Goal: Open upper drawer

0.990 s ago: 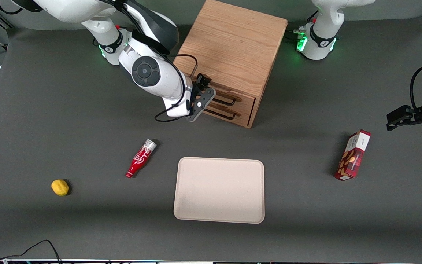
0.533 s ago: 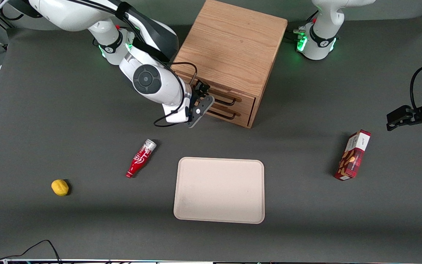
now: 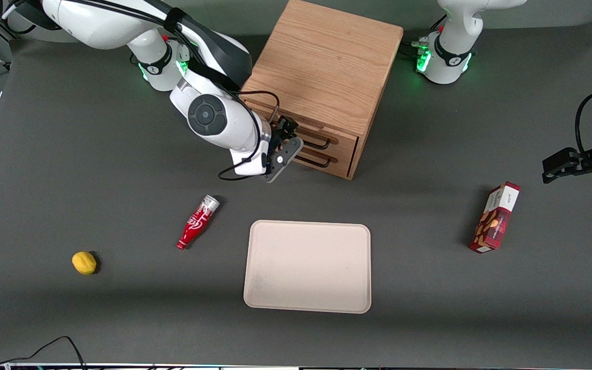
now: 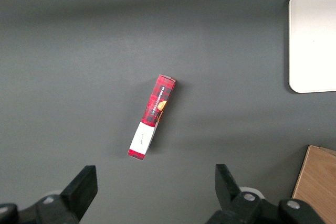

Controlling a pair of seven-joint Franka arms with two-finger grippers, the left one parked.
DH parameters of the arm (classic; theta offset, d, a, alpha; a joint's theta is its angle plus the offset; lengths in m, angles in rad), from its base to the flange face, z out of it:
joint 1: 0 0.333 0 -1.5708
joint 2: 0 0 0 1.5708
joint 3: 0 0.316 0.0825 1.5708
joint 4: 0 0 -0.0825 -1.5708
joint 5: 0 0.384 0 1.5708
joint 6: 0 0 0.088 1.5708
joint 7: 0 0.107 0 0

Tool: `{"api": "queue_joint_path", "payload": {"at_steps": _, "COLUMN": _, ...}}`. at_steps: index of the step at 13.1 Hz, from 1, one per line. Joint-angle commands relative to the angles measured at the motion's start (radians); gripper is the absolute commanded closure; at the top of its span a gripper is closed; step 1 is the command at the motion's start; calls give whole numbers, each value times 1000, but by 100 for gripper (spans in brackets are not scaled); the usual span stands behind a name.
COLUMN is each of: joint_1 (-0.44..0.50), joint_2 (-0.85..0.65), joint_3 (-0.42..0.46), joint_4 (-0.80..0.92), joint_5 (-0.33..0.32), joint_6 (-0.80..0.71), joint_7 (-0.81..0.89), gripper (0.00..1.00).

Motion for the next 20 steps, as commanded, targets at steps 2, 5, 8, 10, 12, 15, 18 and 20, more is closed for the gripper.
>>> {"api": "queue_joint_path", "payload": {"at_steps": 2, "joint_1": 25, "joint_2": 112, "joint_3": 7, "joint_4": 106, "joint_5": -105, "joint_6": -3, "joint_7": 73, "gripper": 0}}
{"api": "queue_joint_path", "payload": {"at_steps": 5, "joint_1": 25, "joint_2": 137, "joint_3": -4, "joint_4": 160, "joint_5": -116, "joint_6": -9, "joint_7": 68, "gripper": 0}}
{"api": "queue_joint_path", "payload": {"at_steps": 8, "joint_1": 25, "joint_2": 168, "joint_3": -22, "joint_4": 215, "joint_5": -124, "joint_6": -14, "joint_7": 62, "gripper": 0}}
{"api": "queue_joint_path", "payload": {"at_steps": 10, "joint_1": 25, "joint_2": 183, "joint_3": -30, "joint_4": 226, "joint_5": -144, "joint_6": -14, "joint_7": 60, "gripper": 0}}
{"api": "queue_joint_path", "payload": {"at_steps": 12, "joint_1": 25, "joint_2": 198, "joint_3": -42, "joint_4": 245, "joint_5": -155, "joint_6": -14, "joint_7": 60, "gripper": 0}}
{"api": "queue_joint_path", "payload": {"at_steps": 15, "joint_1": 27, "joint_2": 223, "joint_3": -59, "joint_4": 309, "joint_5": -164, "joint_6": -50, "joint_7": 56, "gripper": 0}}
{"api": "queue_joint_path", "payload": {"at_steps": 18, "joint_1": 25, "joint_2": 241, "joint_3": -64, "joint_4": 358, "joint_5": -164, "joint_6": -84, "joint_7": 30, "gripper": 0}}
{"api": "queue_joint_path", "payload": {"at_steps": 20, "joint_1": 27, "joint_2": 243, "joint_3": -74, "joint_4": 361, "joint_5": -165, "joint_6": -84, "joint_7": 11, "gripper": 0}}
